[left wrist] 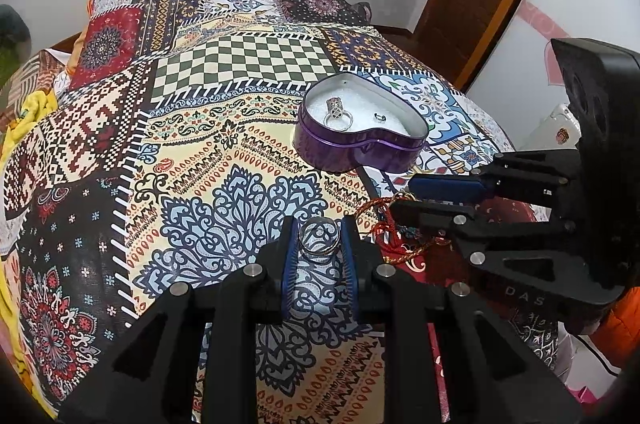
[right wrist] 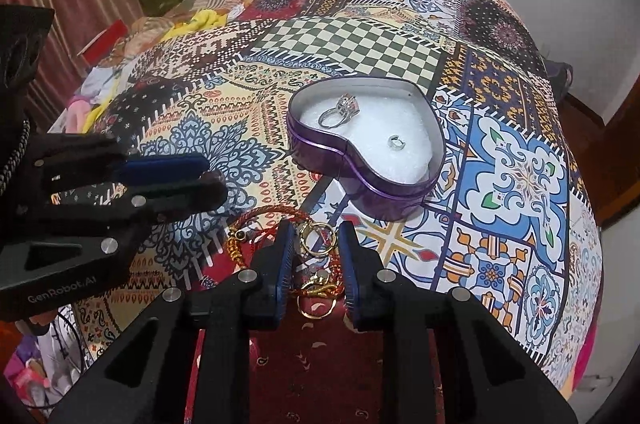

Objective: Organize jewelry
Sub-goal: 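Grasp a silver ring with the left tool while the right tool grasps a gold ring, then carry both rings over the heart tin and open both tools to drop them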

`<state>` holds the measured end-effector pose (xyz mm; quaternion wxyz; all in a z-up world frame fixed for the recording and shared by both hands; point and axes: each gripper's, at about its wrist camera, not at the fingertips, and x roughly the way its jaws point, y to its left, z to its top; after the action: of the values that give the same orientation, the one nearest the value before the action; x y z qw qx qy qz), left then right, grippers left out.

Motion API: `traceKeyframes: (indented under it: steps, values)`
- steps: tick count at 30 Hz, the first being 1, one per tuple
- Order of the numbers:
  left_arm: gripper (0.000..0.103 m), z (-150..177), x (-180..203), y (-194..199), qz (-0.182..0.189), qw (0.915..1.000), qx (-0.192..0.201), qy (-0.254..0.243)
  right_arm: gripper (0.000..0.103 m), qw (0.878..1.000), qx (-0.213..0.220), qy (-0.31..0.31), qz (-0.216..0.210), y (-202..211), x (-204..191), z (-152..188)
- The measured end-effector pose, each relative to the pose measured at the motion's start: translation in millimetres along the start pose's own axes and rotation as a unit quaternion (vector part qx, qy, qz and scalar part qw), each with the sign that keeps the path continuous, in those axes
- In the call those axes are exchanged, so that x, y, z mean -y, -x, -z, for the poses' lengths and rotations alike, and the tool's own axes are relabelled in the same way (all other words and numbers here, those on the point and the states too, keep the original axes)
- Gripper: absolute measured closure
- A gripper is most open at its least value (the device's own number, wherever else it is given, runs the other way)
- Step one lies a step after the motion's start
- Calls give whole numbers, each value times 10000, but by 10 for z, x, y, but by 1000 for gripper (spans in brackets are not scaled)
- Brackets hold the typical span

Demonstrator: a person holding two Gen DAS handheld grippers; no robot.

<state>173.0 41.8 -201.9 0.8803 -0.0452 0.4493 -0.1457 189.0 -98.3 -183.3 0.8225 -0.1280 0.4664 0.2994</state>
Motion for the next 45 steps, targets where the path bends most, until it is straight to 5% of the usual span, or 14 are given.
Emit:
traceKeyframes:
  steps: [15,33,45]
  values:
    - [83,-2,-13,99,-48,9999,80,40,86,9999,100,51,76,50,-22,-1]
    - [83,-92,109,261,-57,9996,260,-14,86,9962,777,-305,235,625,145,-33]
    - [82,-330,138,266,-21,9989,477,-17,86,9934,966,-558,272,650,309,-111]
